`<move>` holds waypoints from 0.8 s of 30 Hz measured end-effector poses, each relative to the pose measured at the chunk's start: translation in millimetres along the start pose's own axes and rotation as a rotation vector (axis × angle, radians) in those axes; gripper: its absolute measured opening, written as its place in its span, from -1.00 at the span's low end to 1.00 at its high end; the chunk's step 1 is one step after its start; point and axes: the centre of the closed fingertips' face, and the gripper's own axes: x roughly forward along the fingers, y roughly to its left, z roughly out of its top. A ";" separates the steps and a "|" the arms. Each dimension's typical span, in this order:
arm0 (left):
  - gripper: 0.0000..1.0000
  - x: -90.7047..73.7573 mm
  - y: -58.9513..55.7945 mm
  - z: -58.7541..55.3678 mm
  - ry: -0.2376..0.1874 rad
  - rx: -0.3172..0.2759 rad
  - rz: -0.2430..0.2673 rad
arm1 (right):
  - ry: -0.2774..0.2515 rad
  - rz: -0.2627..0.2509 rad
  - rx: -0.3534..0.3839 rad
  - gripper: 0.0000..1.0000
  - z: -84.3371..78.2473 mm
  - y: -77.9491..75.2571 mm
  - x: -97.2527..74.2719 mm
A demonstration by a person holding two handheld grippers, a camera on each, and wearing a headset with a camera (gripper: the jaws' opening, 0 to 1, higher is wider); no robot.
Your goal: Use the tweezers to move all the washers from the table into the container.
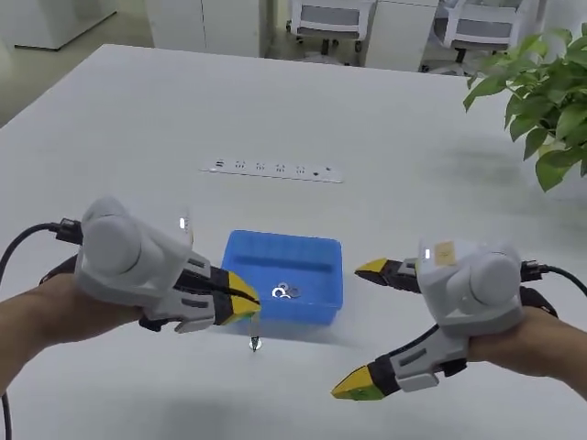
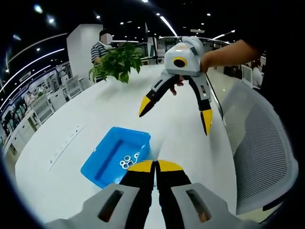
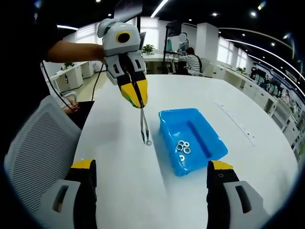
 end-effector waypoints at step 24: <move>-0.90 0.1 -0.7 -0.3 -0.007 0.011 -0.010 | 0.002 0.051 -0.043 0.75 5.1 7.3 8.7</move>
